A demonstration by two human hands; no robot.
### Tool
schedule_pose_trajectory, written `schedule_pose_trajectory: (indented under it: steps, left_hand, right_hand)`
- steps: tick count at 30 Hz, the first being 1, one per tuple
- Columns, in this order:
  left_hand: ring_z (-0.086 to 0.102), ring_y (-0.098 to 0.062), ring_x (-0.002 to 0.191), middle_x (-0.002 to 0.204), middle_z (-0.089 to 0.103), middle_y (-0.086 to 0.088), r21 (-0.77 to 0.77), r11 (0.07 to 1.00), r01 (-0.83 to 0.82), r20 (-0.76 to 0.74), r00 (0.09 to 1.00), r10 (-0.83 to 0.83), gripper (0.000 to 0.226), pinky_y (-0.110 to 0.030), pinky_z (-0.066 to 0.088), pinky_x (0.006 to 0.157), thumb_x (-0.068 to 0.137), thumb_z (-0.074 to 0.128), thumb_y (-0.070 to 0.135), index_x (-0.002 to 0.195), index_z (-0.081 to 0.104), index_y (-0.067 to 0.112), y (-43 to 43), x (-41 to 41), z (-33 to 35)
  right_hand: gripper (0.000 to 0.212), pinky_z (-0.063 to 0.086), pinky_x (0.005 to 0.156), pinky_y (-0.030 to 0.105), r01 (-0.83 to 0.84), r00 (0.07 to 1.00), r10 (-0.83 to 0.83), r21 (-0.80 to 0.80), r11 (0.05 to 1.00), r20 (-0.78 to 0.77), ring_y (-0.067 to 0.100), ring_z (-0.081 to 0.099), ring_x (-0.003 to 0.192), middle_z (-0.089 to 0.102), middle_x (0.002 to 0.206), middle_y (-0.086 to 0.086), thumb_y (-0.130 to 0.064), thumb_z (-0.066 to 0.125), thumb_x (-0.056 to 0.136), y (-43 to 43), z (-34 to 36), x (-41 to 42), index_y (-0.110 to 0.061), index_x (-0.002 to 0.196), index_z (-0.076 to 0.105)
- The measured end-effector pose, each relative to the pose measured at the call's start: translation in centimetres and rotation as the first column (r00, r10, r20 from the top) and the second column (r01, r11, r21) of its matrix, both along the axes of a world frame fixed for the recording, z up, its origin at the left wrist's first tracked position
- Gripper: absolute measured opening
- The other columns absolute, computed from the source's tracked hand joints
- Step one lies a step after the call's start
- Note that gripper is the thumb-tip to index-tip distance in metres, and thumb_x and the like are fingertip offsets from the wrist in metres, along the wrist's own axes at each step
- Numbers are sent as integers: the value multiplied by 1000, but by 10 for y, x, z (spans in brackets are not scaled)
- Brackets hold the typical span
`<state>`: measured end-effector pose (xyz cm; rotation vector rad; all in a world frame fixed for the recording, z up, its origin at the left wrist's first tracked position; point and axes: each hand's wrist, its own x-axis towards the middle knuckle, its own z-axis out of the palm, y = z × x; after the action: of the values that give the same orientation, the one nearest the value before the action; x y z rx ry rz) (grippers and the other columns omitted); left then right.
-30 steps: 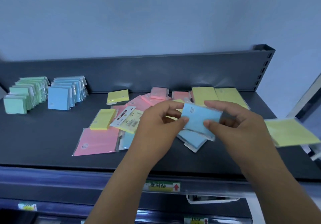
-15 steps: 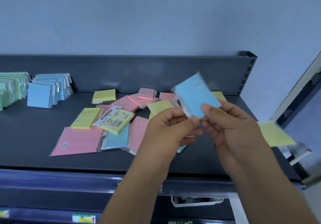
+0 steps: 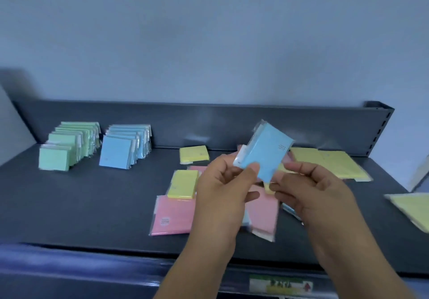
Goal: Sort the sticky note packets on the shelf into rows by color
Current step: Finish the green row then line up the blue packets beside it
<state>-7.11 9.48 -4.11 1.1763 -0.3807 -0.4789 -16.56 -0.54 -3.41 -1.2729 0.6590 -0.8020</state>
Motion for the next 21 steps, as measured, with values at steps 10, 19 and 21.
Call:
schedule_pose_trajectory:
  steps: [10, 19, 21]
  left_hand:
    - [61, -8, 65, 73, 72, 8, 155, 988, 11, 289, 956, -56, 16, -24, 54, 61, 94, 70, 7, 88, 76, 20, 132, 129, 11]
    - [60, -4, 63, 71, 71, 11, 153, 969, -194, 331, 934, 135, 11, -13, 49, 64, 83, 82, 10, 83, 79, 20, 170, 178, 9]
    - [64, -3, 67, 77, 74, 10, 155, 953, -259, 311, 929, 202, 17, -14, 52, 67, 82, 84, 12, 90, 78, 25, 179, 192, 4]
  right_hand:
    - [35, 60, 80, 34, 8, 998, -22, -205, 979, -66, 22, 75, 82, 81, 87, -4, 2, 70, 91, 112, 1, 99, -31, 97, 81]
    - [31, 61, 85, 38, -58, 986, 22, -215, 975, -168, 16, 78, 82, 81, 91, -5, -2, 65, 96, 144, 6, 146, -27, 95, 83]
    - [30, 61, 88, 40, -101, 976, 51, -234, 967, -211, 15, 78, 84, 81, 91, -6, -5, 65, 96, 154, 6, 162, -28, 96, 83]
